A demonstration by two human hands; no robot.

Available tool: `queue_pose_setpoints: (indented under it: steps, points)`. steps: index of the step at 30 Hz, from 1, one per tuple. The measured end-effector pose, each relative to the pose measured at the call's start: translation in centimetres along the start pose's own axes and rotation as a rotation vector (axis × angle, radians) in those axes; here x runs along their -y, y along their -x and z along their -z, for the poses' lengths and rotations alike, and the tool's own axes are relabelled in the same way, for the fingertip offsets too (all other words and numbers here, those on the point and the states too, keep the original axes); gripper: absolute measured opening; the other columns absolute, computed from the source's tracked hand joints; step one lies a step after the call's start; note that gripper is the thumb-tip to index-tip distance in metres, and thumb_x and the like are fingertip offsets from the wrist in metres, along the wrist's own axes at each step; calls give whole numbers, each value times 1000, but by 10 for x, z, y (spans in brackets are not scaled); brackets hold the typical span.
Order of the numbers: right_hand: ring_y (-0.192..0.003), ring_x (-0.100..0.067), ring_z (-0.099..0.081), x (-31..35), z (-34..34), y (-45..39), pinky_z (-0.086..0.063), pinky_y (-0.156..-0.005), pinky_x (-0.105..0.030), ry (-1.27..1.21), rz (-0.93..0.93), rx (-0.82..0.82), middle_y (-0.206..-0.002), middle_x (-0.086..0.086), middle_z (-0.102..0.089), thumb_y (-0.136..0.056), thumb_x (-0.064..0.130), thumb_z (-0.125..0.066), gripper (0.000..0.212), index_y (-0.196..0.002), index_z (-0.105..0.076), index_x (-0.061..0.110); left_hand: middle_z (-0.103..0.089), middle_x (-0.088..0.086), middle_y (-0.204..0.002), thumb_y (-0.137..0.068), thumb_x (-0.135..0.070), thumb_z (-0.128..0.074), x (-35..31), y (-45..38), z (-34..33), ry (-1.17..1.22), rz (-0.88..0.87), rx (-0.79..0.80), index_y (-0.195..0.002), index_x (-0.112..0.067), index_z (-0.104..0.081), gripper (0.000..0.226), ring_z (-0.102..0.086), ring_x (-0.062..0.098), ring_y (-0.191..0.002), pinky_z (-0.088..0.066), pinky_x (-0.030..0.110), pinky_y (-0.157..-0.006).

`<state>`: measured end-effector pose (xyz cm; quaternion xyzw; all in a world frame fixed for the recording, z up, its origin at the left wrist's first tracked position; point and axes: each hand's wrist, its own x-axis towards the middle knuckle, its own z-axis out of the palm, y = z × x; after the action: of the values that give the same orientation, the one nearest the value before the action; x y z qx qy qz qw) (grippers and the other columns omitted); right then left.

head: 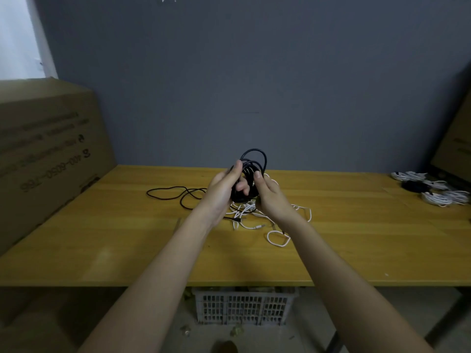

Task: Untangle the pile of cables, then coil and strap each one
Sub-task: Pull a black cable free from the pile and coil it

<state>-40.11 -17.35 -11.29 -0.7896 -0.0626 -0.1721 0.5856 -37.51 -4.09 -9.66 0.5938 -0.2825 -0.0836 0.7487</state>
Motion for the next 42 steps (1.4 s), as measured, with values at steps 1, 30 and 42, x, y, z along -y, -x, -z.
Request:
queue_pose_setpoints:
  steps: [1,30,42]
  points:
    - [-46,5,-45,0,3,1,-31,-53,-15,-6,-32,35,-70,13,-56,-102,45,-31,45,-96,-62,14,-39,-3,-56,-96,-46,-43,-1,0,1,5,7,-22,-65,-18,-41,42,-45,12,-59,-39,27,-72]
    - [-88,-33,-63,-11,-29,13,-31,-58,-32,1286,369,168,-100,-12,-67,-104,37,-30,36,-118,-49,10,-62,-5,-73,-103,-19,-41,-6,-8,18,-107,-103,-208,-91,-9,-52,19,-59,3,-70,-45,13,-71]
    - [-55,-25,-56,21,8,13,-32,-50,-25,957,653,-285,-58,-2,-60,-62,43,-86,43,-67,-59,9,-62,3,-106,-100,-51,-23,8,-2,21,-635,170,124,-111,-9,-53,53,-58,10,-100,-44,28,-90]
